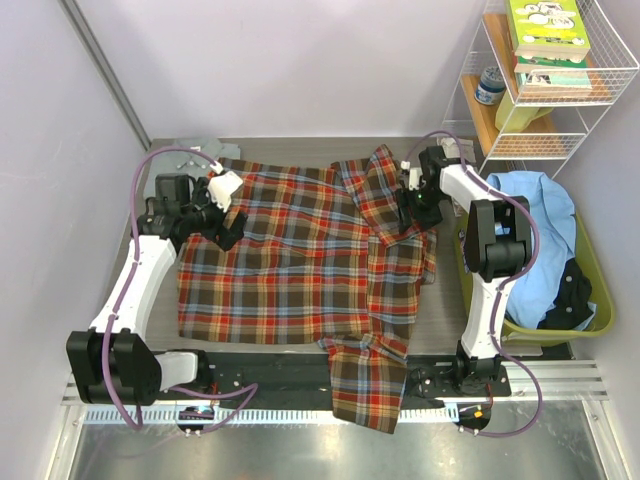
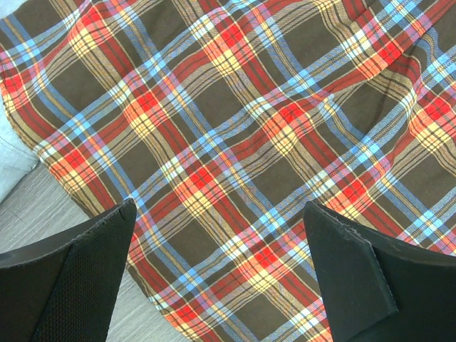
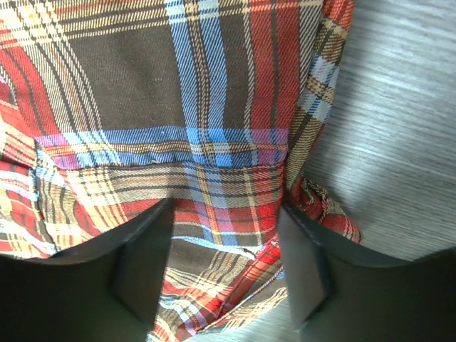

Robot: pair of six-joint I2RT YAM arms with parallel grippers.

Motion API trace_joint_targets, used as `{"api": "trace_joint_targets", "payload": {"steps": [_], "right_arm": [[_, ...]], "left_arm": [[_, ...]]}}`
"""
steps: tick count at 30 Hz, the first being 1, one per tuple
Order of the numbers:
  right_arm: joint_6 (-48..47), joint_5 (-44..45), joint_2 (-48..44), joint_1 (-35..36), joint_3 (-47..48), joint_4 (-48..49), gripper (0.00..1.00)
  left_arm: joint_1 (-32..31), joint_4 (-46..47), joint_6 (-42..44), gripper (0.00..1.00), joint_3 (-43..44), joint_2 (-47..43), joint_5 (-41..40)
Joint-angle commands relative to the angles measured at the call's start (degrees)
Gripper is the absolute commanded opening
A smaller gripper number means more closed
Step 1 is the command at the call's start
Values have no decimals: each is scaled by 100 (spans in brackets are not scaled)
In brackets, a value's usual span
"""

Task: Fold and stack the long sleeve shirts
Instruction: Fold the shirt

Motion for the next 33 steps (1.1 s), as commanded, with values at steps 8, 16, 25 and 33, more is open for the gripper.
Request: {"api": "trace_joint_targets", "payload": {"steps": [8,16,25,33], "right_arm": [[81,-341,-542,6,324,-225,45],[64,-1173,-805,-37,991,-7,1],[933,-1905,-1122,-125,2249,1336,1],[1645,-1247,-964,-161,2934,3096,1]], "left_arm": [[31,280,-81,100,0,-25,48],[180,720,-504,100,823,861,-251],[866,-967,67,100,4980,4385,409],[866,313,50,90,6786,6276,-31]]}}
